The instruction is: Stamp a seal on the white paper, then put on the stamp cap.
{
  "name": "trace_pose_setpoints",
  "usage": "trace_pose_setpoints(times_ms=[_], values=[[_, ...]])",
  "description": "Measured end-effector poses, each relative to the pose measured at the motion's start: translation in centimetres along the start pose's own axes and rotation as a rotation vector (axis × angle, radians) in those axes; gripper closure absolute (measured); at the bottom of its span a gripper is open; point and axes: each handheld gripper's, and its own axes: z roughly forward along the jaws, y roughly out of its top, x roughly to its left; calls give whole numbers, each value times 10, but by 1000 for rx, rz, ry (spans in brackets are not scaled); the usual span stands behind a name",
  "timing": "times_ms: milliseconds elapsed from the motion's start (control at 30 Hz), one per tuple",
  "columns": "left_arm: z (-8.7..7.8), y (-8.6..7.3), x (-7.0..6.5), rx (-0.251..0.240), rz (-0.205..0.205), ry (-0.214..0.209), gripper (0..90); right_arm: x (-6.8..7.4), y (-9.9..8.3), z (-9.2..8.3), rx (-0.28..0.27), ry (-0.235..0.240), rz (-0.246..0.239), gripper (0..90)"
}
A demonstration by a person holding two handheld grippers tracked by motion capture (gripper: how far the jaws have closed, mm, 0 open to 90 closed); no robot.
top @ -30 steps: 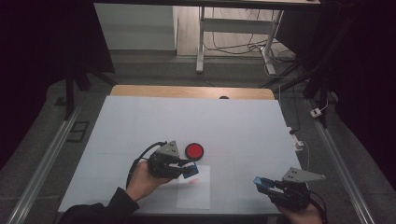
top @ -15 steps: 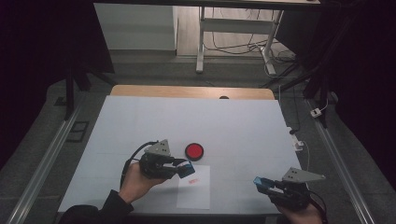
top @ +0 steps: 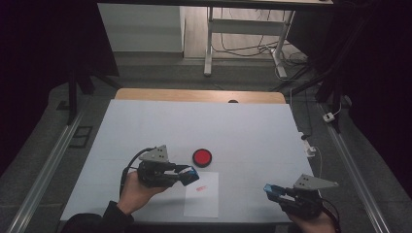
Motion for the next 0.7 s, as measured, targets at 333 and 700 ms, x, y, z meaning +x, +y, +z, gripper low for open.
trace_pose_setpoints(times_ms=[333, 700], values=[[3, 0, -2, 6, 17, -7, 695, 2, 1, 1, 4, -1, -17, 679], [5, 1, -1, 11, 38, -10, 695, 8, 7, 3, -17, 47, -51, 680]])
